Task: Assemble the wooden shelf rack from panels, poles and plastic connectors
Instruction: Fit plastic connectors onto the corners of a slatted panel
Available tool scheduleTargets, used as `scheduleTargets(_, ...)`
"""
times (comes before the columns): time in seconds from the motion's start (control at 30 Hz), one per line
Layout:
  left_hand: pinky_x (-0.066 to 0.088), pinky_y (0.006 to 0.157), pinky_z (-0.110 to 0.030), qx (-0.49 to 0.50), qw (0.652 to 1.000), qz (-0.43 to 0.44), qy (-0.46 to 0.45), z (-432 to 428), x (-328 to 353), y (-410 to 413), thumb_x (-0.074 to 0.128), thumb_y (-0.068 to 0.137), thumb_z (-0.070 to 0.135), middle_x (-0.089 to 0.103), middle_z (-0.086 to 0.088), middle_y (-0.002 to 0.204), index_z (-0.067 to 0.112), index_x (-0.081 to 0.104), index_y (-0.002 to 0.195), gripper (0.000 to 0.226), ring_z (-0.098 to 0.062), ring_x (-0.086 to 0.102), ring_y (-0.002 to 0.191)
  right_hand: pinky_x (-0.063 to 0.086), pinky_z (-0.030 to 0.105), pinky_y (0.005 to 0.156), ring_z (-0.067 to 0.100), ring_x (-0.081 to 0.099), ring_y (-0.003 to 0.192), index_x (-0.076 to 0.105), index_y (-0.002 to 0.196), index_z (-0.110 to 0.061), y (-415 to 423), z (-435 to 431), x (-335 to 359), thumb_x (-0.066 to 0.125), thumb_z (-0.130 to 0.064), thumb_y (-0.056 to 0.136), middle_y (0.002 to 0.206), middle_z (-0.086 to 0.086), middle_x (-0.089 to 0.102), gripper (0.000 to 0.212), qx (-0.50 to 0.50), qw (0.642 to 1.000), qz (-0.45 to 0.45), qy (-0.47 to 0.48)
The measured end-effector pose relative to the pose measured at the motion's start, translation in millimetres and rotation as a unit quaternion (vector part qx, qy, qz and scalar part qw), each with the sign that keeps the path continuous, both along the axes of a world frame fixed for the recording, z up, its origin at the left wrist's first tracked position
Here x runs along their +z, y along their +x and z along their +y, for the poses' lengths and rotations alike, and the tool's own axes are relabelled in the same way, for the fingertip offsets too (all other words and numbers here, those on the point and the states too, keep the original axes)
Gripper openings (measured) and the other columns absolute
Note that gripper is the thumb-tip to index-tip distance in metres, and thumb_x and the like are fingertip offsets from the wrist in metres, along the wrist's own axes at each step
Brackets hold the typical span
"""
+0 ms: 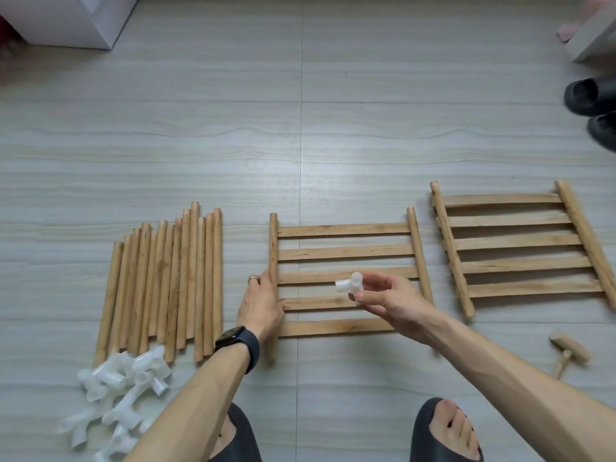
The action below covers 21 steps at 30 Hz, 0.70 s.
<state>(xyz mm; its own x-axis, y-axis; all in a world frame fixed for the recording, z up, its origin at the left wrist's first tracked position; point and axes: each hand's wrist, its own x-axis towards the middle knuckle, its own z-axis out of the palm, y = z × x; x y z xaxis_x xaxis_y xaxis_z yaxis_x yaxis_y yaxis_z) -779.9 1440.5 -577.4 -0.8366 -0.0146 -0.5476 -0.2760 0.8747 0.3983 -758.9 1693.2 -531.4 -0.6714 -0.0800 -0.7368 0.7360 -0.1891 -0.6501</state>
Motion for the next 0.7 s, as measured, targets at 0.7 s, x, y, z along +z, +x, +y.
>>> scheduleTargets(0.7,0.049,0.091,-0.044,0.004,1.000,0.016,0.024,-7.3,-1.7,-47.4,0.051,0.102,0.035,0.054,-0.007,0.125,0.018,0.047,0.137,0.039,-0.032,0.058,0.110,0.053,0.036,0.094,0.015,0.061,0.097,0.065,0.125,-0.015,-129.3,-80.4,-26.1,0.057,-0.011,0.101,0.113,-0.001,0.072,0.026,0.252,0.921,0.128,0.268)
